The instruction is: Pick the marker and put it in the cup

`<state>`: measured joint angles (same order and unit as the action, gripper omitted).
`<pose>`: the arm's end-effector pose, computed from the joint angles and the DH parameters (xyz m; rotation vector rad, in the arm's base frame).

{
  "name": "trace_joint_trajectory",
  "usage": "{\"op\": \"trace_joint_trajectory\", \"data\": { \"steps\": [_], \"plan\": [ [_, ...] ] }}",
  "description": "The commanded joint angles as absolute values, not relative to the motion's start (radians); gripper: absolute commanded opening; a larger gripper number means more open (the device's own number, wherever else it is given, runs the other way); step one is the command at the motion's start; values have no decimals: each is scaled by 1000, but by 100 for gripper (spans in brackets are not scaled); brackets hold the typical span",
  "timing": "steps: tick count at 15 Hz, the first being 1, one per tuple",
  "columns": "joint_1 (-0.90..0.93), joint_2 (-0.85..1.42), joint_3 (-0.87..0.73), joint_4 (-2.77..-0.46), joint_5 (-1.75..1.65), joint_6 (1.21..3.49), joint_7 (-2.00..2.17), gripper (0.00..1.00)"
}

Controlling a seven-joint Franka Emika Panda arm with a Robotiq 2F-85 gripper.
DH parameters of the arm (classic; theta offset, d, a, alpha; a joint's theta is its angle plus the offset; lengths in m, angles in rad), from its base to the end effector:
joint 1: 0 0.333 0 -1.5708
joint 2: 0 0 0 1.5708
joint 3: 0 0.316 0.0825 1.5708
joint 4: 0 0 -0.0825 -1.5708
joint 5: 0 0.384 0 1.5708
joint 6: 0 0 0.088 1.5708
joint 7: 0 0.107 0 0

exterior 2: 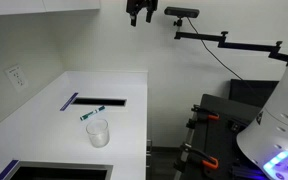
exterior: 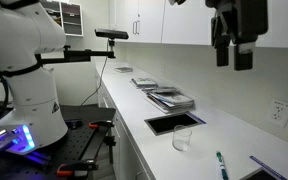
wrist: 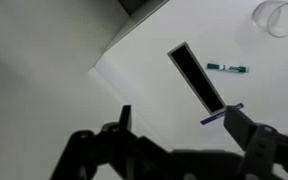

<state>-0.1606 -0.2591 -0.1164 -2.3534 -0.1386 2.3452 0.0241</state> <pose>0.4652 -0.1363 0.4565 2.9914 -0.3250 0.3600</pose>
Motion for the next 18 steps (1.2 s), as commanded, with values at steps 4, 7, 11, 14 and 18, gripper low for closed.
{"op": "trace_joint_trajectory", "data": {
  "steps": [4, 7, 11, 14, 18],
  "plan": [
    [-158, -259, -119, -2351, -139, 2343, 24, 100],
    [-158, -259, -119, -2351, -139, 2343, 24, 100],
    [-156, -239, -115, -2338, -139, 2339, 32, 100],
    [-161, -160, -67, -2315, -178, 2375, 215, 100],
    [-126, 9, -9, -2272, -247, 2412, 516, 100]
  ]
}}
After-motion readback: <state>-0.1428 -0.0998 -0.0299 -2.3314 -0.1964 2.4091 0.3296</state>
